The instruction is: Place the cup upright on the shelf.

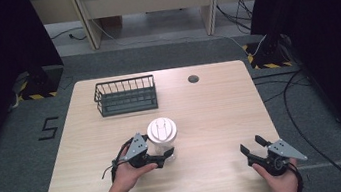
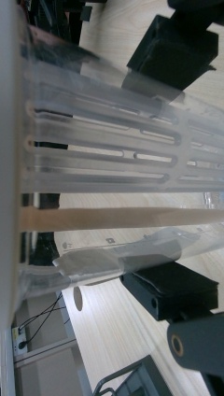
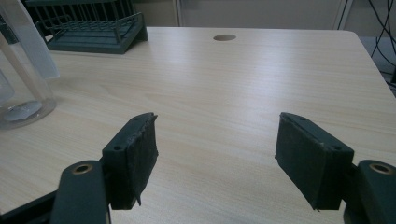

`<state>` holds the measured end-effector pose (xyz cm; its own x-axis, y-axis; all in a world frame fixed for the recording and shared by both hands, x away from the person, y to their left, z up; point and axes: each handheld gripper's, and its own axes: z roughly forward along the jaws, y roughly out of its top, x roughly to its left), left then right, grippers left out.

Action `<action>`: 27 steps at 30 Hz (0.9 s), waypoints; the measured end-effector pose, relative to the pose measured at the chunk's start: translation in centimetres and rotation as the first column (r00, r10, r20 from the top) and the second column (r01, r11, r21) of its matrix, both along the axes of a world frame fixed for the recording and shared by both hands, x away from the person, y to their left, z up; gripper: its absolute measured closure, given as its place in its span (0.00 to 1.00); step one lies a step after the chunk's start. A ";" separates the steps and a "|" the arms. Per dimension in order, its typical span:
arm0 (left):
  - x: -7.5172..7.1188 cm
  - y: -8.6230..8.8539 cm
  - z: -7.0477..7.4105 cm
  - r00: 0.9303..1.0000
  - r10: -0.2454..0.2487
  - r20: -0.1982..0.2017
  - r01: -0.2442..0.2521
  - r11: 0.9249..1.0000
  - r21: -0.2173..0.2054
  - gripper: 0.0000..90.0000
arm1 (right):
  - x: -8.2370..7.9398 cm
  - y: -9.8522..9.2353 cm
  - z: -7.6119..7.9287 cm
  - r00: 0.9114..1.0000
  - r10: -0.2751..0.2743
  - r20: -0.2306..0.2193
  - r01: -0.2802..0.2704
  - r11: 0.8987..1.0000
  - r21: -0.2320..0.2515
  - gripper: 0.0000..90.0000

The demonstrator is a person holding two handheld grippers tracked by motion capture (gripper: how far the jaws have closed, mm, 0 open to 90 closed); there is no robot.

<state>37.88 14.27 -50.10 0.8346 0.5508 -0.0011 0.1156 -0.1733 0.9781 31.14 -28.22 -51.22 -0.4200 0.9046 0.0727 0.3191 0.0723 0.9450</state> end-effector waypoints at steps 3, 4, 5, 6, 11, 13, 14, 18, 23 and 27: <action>0.0 0.0 0.3 1.000 0.006 0.005 -0.006 1.000 -0.001 0.19 | 0.0 0.0 0.0 1.000 0.000 0.000 0.000 1.000 0.001 0.33; 0.0 0.0 0.4 1.000 0.008 0.007 -0.008 1.000 -0.003 0.19 | 0.0 0.0 0.0 1.000 0.000 0.000 0.000 1.000 0.001 0.33; 0.0 0.1 0.6 1.000 0.011 0.010 -0.010 1.000 -0.007 0.19 | 0.0 0.0 0.0 1.000 0.000 0.000 0.000 1.000 0.002 0.33; 0.1 0.1 0.7 1.000 0.013 0.012 -0.013 1.000 -0.007 0.19 | 0.0 0.0 0.0 1.000 0.000 0.000 0.000 1.000 0.001 0.33; 0.4 0.4 1.6 0.999 0.029 0.024 -0.028 0.999 -0.023 0.19 | 0.0 -0.1 0.0 1.000 0.000 0.004 0.000 1.000 -0.001 0.33; 0.5 0.5 1.9 0.999 0.034 0.027 -0.033 0.999 -0.026 0.19 | 0.0 -0.1 0.0 1.000 0.001 0.004 -0.001 1.000 0.000 0.33; 0.6 0.6 2.1 0.999 0.037 0.029 -0.036 0.999 -0.026 0.19 | 0.0 0.0 0.0 1.000 0.001 0.002 -0.001 1.000 0.003 0.33; 1.0 0.8 2.8 0.998 0.045 0.037 -0.044 0.999 -0.030 0.19 | 0.0 0.0 0.0 1.000 0.000 0.001 0.000 1.000 0.004 0.33; 1.4 1.1 3.6 0.997 0.058 0.049 -0.056 0.998 -0.037 0.19 | 0.0 -0.1 0.0 1.000 0.000 0.001 0.000 1.000 0.005 0.33; 1.9 1.5 4.2 0.995 0.076 0.062 -0.074 0.997 -0.038 0.19 | 0.0 -0.1 0.0 1.000 -0.001 0.001 0.001 1.000 0.005 0.34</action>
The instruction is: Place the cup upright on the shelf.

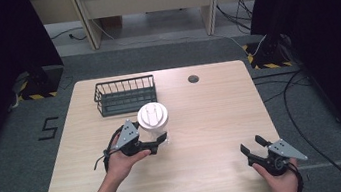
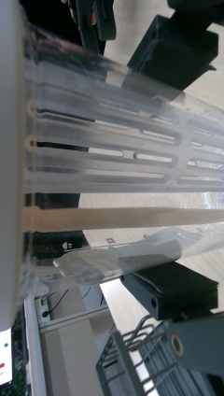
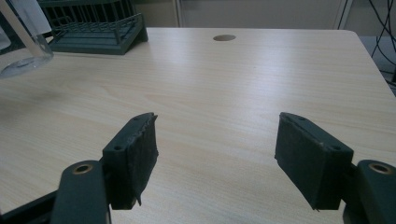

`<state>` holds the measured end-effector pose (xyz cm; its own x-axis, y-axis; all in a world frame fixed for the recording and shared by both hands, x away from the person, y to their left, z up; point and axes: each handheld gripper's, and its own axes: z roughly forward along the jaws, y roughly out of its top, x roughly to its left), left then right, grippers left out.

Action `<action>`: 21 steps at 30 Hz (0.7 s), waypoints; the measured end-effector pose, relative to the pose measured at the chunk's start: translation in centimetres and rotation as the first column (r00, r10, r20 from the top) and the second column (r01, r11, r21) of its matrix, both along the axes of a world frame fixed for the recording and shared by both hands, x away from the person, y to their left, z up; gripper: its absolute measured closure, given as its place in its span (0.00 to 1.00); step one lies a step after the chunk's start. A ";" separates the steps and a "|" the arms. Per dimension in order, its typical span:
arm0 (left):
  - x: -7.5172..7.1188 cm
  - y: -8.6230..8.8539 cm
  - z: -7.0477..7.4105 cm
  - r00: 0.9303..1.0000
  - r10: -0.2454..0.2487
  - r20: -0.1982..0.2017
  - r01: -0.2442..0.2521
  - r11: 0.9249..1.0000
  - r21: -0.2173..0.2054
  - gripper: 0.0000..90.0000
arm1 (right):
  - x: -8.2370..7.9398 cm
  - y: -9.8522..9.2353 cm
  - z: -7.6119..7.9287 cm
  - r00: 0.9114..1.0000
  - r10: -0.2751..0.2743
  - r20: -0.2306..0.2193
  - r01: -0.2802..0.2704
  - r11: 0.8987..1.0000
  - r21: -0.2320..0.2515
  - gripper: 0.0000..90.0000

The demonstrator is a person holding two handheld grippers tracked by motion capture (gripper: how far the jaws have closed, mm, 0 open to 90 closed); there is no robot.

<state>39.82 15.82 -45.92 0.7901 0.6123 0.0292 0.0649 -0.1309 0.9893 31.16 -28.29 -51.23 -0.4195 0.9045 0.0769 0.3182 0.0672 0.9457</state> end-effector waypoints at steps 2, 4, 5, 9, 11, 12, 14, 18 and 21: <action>0.1 0.1 0.1 1.000 0.003 0.002 -0.003 1.000 -0.001 0.19 | 0.0 0.0 0.0 1.000 -0.001 0.001 0.001 1.000 0.000 0.33; 0.4 0.4 0.6 1.000 0.013 0.009 -0.013 1.000 -0.001 0.19 | 0.0 0.0 0.0 1.000 0.000 0.000 0.000 1.000 0.001 0.34; 0.5 0.5 0.7 1.000 0.017 0.012 -0.017 1.000 -0.001 0.19 | 0.0 0.0 0.0 1.000 0.000 0.000 0.000 1.000 0.000 0.34; 0.8 0.7 1.2 0.999 0.027 0.019 -0.027 1.000 0.003 0.19 | 0.0 0.0 0.0 1.000 -0.001 -0.001 0.001 1.000 0.001 0.34; 1.1 0.9 1.5 0.999 0.034 0.022 -0.034 0.999 0.003 0.19 | 0.0 0.0 0.0 1.000 -0.001 -0.001 0.001 1.000 0.001 0.34; 1.2 1.0 1.6 0.999 0.039 0.025 -0.039 0.999 0.003 0.19 | 0.0 0.0 0.0 1.000 -0.001 -0.002 0.001 1.000 0.002 0.34; 1.4 1.1 1.9 0.999 0.045 0.025 -0.046 0.999 0.001 0.19 | 0.0 0.0 0.0 1.000 -0.001 -0.002 0.001 1.000 0.002 0.34; 2.1 1.5 2.5 0.998 0.062 0.032 -0.062 0.998 -0.002 0.19 | 0.0 0.0 0.0 1.000 -0.001 -0.001 0.001 1.000 0.002 0.34; 2.3 1.6 2.8 0.997 0.069 0.035 -0.069 0.998 -0.005 0.19 | 0.0 0.0 0.0 1.000 -0.002 -0.002 0.002 1.000 0.005 0.34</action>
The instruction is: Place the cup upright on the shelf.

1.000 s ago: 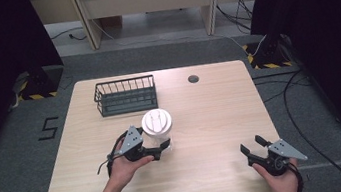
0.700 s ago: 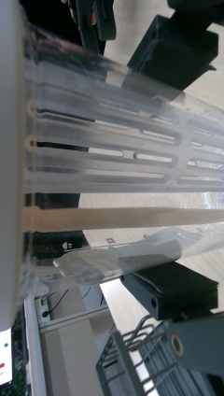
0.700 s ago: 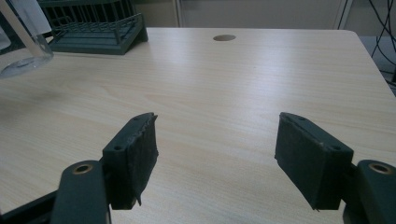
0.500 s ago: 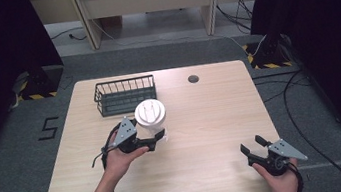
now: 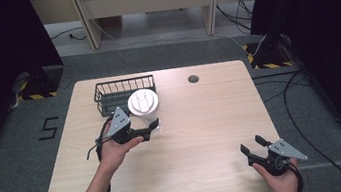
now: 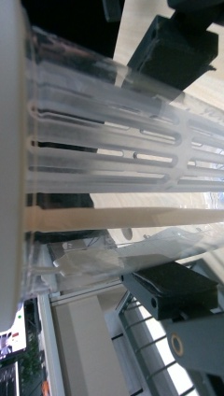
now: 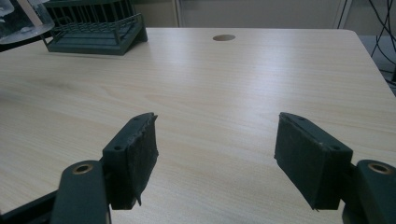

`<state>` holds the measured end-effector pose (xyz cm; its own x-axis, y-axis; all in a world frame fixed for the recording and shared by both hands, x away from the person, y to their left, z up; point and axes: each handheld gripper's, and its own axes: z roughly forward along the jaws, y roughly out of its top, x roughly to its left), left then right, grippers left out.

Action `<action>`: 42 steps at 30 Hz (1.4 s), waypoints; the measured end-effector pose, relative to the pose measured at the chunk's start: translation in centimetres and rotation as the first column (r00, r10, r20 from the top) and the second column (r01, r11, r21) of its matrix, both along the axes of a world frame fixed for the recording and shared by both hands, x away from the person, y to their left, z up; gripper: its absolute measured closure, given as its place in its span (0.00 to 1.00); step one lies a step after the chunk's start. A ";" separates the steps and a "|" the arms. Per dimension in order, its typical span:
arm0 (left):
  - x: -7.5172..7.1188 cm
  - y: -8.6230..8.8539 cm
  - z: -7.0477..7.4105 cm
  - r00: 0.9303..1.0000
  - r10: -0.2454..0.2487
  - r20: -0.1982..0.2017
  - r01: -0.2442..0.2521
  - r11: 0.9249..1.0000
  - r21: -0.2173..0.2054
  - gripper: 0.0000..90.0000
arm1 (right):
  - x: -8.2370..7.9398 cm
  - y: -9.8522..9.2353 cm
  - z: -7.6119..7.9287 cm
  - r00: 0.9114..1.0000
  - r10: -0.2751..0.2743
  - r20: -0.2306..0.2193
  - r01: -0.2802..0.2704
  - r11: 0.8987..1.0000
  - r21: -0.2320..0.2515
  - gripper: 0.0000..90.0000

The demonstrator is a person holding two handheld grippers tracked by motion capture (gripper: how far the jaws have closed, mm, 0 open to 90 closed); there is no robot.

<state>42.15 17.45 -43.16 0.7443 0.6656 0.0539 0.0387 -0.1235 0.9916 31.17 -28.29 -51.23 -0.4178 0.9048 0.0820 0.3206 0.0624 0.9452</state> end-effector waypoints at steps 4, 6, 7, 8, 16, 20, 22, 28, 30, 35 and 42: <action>0.7 0.5 0.7 1.000 0.020 0.003 -0.020 1.000 -0.016 0.19 | 0.0 0.0 0.0 1.000 0.001 0.000 -0.001 1.000 -0.001 0.34; 0.8 0.6 0.7 1.000 0.024 0.003 -0.024 1.000 -0.017 0.19 | 0.0 0.0 0.0 1.000 0.001 0.000 -0.001 1.000 -0.001 0.34; 1.0 0.7 0.9 0.999 0.032 0.005 -0.032 0.999 -0.014 0.19 | 0.0 0.0 0.0 1.000 0.001 -0.001 -0.001 1.000 0.000 0.34; 1.2 0.8 1.0 0.999 0.036 0.006 -0.036 0.999 -0.014 0.19 | 0.0 0.0 0.0 1.000 0.001 -0.001 -0.001 1.000 0.000 0.34; 1.8 1.2 1.3 0.998 0.057 0.004 -0.056 0.998 -0.013 0.19 | 0.0 0.0 0.0 1.000 0.000 -0.002 0.000 1.000 0.001 0.34; 2.2 1.3 1.4 0.998 0.068 0.003 -0.068 0.998 -0.009 0.19 | 0.0 0.0 0.0 1.000 0.001 -0.003 -0.001 1.000 0.001 0.34; 2.4 1.4 1.5 0.997 0.072 0.003 -0.072 0.997 -0.010 0.19 | 0.0 0.0 0.0 1.000 0.001 -0.003 -0.001 1.000 0.001 0.34; 3.0 1.7 1.8 0.996 0.089 0.001 -0.089 0.996 -0.012 0.19 | 0.0 0.0 0.0 1.000 -0.001 -0.004 0.001 1.000 0.003 0.34; 3.2 1.9 1.9 0.996 0.093 0.002 -0.093 0.996 -0.011 0.19 | 0.0 0.0 0.0 1.000 -0.001 -0.004 0.001 1.000 0.004 0.34; 3.7 2.0 2.3 0.995 0.102 0.004 -0.102 0.995 -0.007 0.19 | 0.0 0.0 0.0 1.000 -0.001 -0.006 0.001 1.000 0.004 0.34; 4.2 2.0 2.7 0.994 0.109 0.006 -0.109 0.994 -0.011 0.19 | 0.0 -0.1 0.0 1.000 -0.003 -0.008 0.003 1.000 0.008 0.34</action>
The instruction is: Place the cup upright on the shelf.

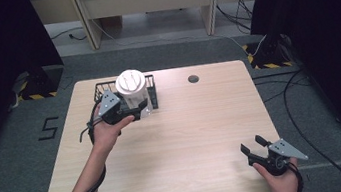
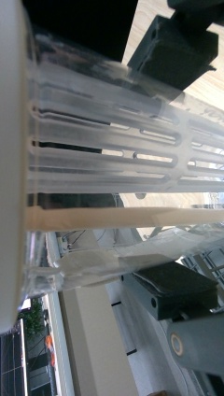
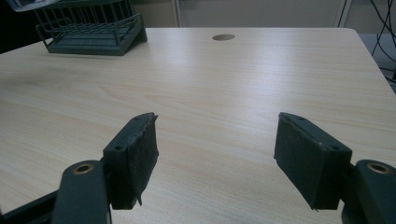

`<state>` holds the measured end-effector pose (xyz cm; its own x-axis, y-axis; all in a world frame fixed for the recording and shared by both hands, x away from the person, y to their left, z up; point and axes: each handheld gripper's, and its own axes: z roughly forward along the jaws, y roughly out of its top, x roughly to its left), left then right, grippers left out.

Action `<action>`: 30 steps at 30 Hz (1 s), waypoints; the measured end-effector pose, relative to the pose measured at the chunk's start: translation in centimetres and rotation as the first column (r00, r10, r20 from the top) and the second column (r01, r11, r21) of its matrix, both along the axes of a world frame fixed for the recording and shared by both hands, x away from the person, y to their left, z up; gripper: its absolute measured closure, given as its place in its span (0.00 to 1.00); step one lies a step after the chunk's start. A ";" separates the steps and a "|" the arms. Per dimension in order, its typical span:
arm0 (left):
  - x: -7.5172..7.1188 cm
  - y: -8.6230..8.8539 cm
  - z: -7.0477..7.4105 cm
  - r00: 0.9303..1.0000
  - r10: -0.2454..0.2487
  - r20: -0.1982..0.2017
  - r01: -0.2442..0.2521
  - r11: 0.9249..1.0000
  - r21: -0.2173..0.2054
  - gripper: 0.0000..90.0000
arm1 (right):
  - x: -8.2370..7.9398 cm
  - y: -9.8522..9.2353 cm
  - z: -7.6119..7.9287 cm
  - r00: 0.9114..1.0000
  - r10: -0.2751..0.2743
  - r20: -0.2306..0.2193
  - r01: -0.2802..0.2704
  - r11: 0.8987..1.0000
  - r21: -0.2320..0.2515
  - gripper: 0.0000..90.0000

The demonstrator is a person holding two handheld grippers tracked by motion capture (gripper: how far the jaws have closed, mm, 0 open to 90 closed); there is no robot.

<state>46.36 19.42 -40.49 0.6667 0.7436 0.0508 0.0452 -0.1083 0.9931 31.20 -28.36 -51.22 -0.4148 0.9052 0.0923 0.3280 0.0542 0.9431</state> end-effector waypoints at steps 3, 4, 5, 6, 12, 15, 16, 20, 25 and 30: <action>0.3 0.0 0.3 1.000 0.006 0.003 -0.006 1.000 -0.002 0.19 | 0.0 0.0 0.0 1.000 0.002 0.000 -0.002 1.000 0.001 0.34; 0.3 0.0 0.3 1.000 0.006 0.003 -0.006 1.000 -0.002 0.19 | 0.0 0.0 0.0 1.000 0.001 -0.001 -0.001 1.000 0.002 0.34; 0.4 0.0 0.4 1.000 0.008 0.004 -0.008 1.000 -0.001 0.19 | 0.0 0.0 0.0 1.000 0.001 -0.001 -0.001 1.000 0.002 0.34; 0.6 0.1 0.6 1.000 0.013 0.007 -0.013 1.000 -0.002 0.19 | 0.0 0.0 0.0 1.000 0.002 0.000 -0.002 1.000 0.001 0.34; 1.0 0.3 0.8 0.999 0.033 0.005 -0.033 0.999 -0.006 0.19 | 0.0 0.0 0.0 1.000 0.001 -0.002 -0.001 1.000 0.001 0.34; 1.3 0.4 1.0 0.999 0.035 0.008 -0.035 0.999 -0.002 0.19 | 0.0 0.0 0.0 1.000 0.001 -0.001 -0.001 1.000 0.002 0.34; 1.4 0.5 1.0 0.999 0.037 0.008 -0.037 0.999 -0.002 0.19 | 0.0 0.0 0.0 1.000 0.001 -0.002 -0.001 1.000 0.002 0.34; 1.6 0.5 1.2 0.999 0.045 -0.005 -0.045 0.999 -0.009 0.19 | 0.0 0.0 0.0 1.000 0.001 -0.003 -0.001 1.000 0.002 0.34; 2.1 0.5 1.5 0.999 0.053 0.011 -0.053 0.999 -0.002 0.19 | 0.0 0.0 0.0 1.000 0.000 -0.002 0.000 1.000 0.002 0.34; 2.6 0.5 1.7 0.998 0.063 0.008 -0.063 0.998 -0.003 0.19 | 0.0 0.0 0.0 1.000 0.001 -0.002 -0.001 1.000 0.001 0.34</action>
<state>48.95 19.96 -38.77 0.6179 0.7844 0.0536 0.0441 -0.1026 0.9937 31.22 -28.38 -51.22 -0.4153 0.9048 0.0942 0.3297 0.0532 0.9426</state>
